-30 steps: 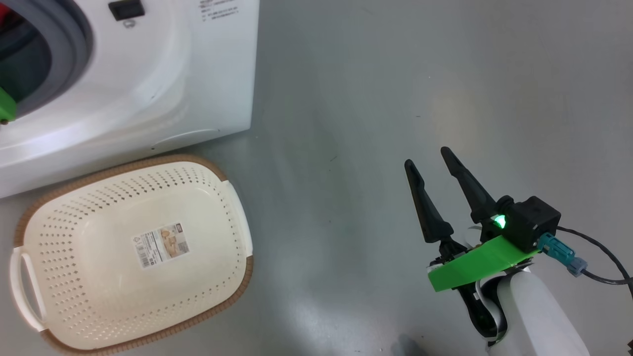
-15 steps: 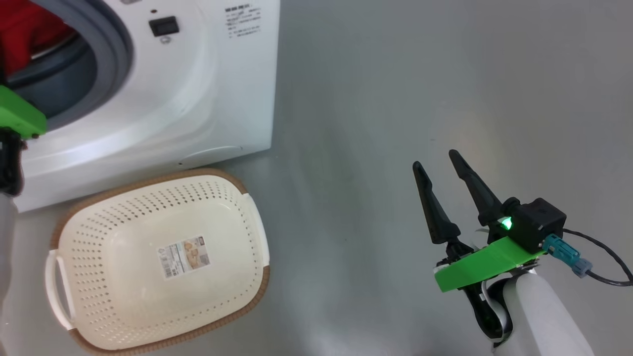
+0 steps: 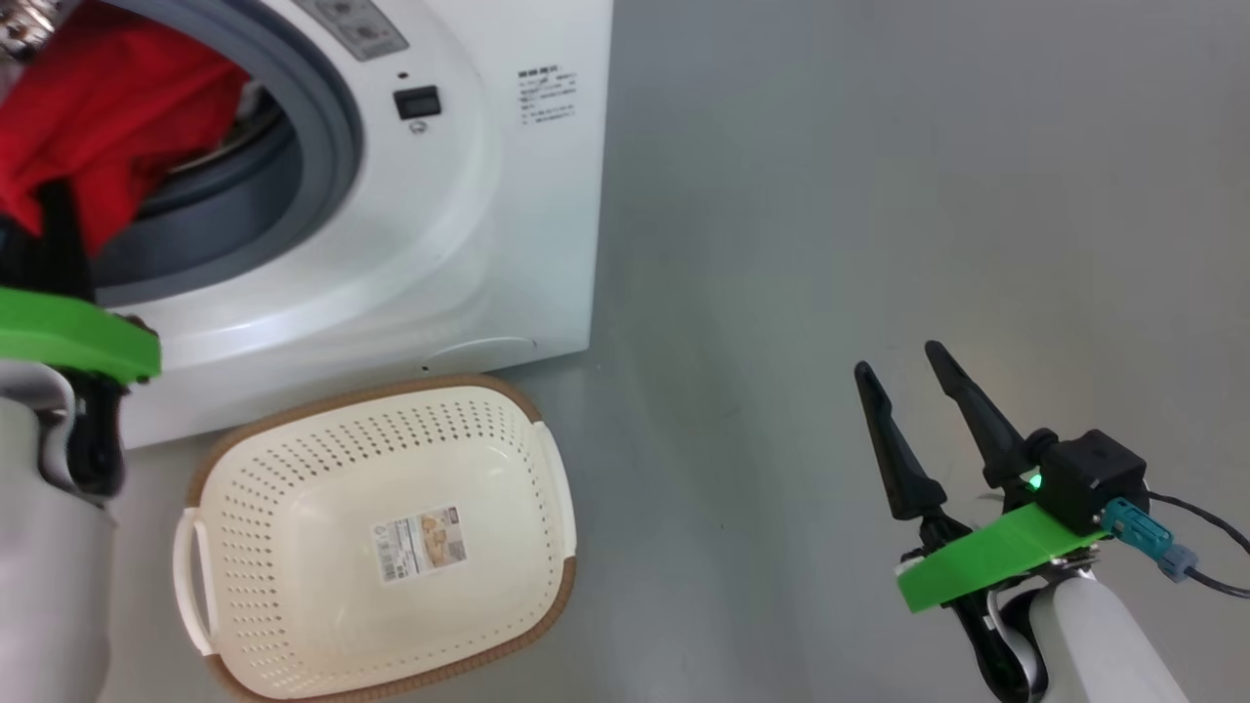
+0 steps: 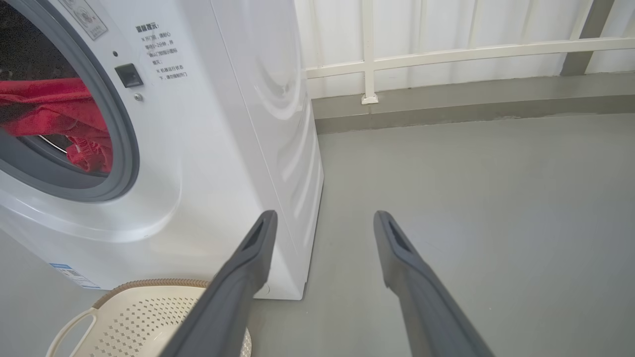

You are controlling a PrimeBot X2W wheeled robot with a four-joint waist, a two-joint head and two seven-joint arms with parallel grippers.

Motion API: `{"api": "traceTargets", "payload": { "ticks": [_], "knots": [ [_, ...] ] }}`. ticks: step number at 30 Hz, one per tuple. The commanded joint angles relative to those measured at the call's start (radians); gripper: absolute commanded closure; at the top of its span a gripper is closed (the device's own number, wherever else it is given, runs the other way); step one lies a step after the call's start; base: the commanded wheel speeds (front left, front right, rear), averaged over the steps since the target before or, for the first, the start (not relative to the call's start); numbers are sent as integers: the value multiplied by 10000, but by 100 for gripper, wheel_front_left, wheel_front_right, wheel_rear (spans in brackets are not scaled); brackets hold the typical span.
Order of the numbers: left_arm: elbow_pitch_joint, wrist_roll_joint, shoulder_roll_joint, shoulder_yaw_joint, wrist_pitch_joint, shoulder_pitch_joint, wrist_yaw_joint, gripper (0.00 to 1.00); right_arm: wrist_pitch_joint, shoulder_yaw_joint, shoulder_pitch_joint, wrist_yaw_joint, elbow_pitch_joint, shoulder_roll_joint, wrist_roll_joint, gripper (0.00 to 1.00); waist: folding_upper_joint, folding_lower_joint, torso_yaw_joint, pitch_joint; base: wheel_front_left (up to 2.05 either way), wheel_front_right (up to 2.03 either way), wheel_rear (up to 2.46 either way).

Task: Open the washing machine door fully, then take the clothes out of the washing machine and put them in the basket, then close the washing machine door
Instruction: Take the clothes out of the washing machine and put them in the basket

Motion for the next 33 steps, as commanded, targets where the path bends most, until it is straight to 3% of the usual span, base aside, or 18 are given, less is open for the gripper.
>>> {"api": "traceTargets", "payload": {
  "ticks": [1, 7, 33],
  "knots": [
    [-609, 243, 321, 522, -123, 316, -29, 100, -118, 120, 233, 16, -200, -108, -2, 0, 0, 0, 273, -351, 0, 0, 0],
    [-2525, 1024, -264, 1358, -123, 1817, -29, 100, -118, -55, 536, 16, -176, -219, 10, 0, 0, 0, 574, -836, 0, 0, 0],
    [-9969, 2234, -2005, 2468, -124, 7047, -29, 100, -118, -355, 959, 16, -273, -482, 32, 0, 0, 0, 1327, -1237, 0, 0, 0]
  ]
}}
